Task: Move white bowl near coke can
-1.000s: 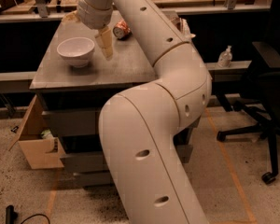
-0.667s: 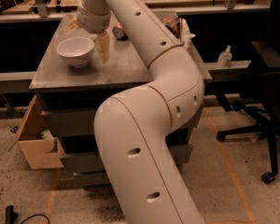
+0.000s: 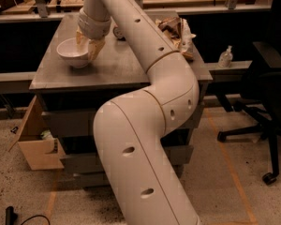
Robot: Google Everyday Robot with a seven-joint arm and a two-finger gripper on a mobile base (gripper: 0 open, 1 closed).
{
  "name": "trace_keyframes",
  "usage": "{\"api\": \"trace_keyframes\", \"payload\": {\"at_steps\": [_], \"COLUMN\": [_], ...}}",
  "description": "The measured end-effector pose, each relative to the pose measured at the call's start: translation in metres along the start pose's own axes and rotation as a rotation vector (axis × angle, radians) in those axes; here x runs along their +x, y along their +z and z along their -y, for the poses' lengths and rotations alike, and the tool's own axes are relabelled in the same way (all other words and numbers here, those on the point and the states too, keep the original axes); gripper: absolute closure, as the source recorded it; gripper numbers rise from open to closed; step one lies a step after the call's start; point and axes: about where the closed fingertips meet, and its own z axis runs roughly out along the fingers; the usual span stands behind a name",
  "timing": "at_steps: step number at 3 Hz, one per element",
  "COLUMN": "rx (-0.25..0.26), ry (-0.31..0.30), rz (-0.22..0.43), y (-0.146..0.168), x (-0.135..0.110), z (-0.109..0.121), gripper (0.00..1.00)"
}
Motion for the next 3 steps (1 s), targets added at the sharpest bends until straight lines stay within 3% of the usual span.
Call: {"api": "trace_keyframes", "payload": {"at_steps": [1, 2, 3], "rx": [0.118, 0.275, 0.332], "ry": [0.127, 0.319, 0.493], "rz": [0.025, -0.052, -0.126], "y": [-0.026, -0.079, -0.104], "x": [0.015, 0.055, 0.094], "z": [0.001, 0.0, -0.022], "gripper": [0.95, 1.0, 1.0]}}
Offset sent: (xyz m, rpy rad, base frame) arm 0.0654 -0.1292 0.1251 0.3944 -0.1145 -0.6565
